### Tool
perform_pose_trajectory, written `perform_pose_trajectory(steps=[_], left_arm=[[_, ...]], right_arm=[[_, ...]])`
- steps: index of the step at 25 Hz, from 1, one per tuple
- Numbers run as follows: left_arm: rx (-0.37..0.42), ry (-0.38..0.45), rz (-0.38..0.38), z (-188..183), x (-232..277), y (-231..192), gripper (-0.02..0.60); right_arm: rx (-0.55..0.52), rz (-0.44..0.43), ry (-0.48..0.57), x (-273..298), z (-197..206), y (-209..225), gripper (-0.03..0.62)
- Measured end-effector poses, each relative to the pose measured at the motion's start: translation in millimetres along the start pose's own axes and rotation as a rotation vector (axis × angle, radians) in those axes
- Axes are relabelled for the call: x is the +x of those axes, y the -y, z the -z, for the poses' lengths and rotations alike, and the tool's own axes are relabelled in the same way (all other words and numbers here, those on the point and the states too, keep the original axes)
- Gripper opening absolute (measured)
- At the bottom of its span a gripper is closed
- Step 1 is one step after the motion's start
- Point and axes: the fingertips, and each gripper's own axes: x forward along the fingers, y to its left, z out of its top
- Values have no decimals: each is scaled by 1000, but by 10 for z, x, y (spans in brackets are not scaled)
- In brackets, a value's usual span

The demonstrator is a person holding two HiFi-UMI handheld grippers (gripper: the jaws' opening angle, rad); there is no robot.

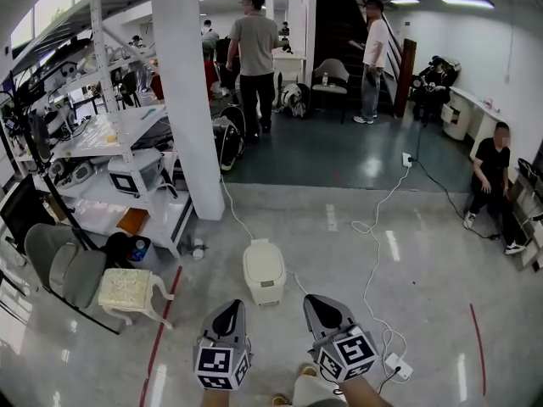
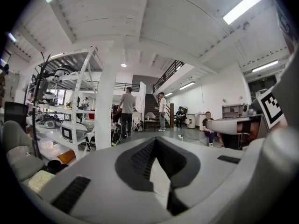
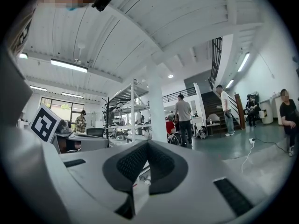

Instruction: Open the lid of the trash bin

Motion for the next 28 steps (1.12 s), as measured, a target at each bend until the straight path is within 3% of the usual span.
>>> perform_pose_trajectory(steps=[18, 28], left_arm=[[14, -13, 3, 13, 936, -437, -11], [-13, -6, -14, -154, 1687, -598, -11]], right_arm=[[7, -6, -14, 918, 73, 527, 34], [6, -65, -14, 1672, -86, 949, 34]])
